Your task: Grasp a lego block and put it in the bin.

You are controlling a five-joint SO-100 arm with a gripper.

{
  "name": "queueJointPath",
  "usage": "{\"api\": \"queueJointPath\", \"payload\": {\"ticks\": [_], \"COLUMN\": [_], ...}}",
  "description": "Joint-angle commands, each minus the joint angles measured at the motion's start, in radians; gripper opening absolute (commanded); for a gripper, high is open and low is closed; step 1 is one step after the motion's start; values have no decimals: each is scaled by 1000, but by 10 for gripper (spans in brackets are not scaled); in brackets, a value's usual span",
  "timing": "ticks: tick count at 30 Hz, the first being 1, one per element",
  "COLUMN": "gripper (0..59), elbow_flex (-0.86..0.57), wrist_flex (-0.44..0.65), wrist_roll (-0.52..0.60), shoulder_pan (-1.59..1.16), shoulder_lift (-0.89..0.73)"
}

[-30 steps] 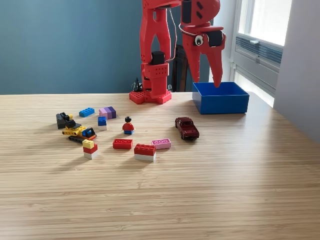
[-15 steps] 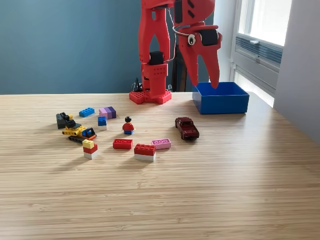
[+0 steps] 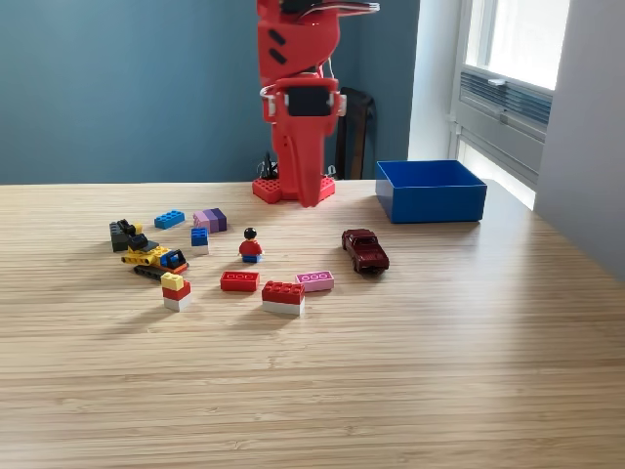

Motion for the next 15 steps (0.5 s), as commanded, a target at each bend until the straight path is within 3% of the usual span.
{"api": "queueJointPath", "payload": {"ticks": [1, 7, 15], "gripper": [341, 340, 332], "elbow_flex": [40, 87, 140], "wrist_flex": [-75, -133, -189], "wrist_roll": [94, 258, 347], "shoulder_pan": [143, 278, 295], "shoulder_lift": [63, 61, 58]}}
